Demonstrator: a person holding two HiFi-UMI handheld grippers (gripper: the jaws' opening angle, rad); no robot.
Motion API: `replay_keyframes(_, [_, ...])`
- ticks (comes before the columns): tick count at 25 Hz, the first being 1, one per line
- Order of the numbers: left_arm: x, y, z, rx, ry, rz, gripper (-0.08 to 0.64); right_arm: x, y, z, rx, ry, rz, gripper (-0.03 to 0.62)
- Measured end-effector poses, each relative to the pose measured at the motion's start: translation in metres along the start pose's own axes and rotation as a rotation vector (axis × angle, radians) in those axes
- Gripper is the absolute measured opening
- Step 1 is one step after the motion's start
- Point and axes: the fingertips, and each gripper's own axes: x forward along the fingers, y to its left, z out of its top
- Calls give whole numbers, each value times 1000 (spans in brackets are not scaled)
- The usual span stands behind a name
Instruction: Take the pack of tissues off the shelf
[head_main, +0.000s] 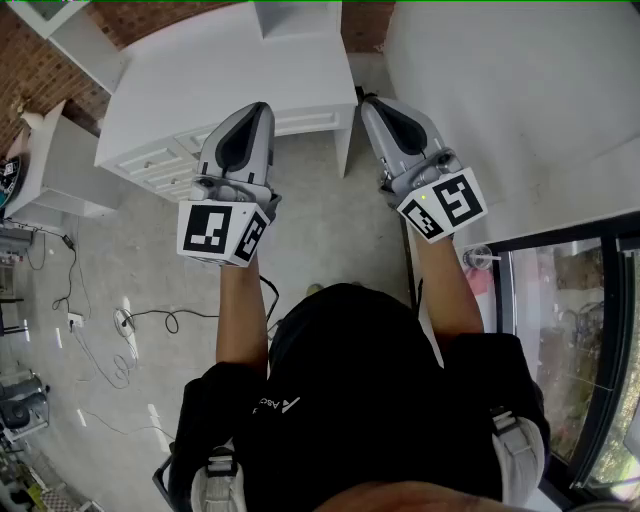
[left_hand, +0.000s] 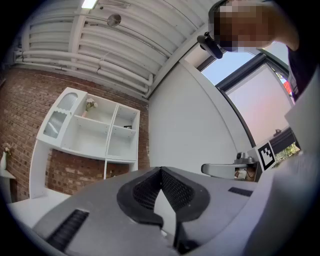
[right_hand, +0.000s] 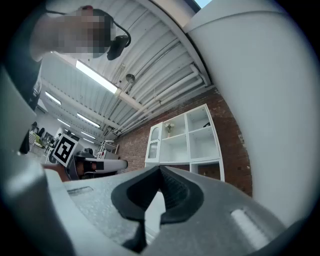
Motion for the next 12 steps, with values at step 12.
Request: replay_keyframes(12, [-2, 31, -4, -13, -9, -16, -2, 28, 13, -12, -4, 12, -4, 2])
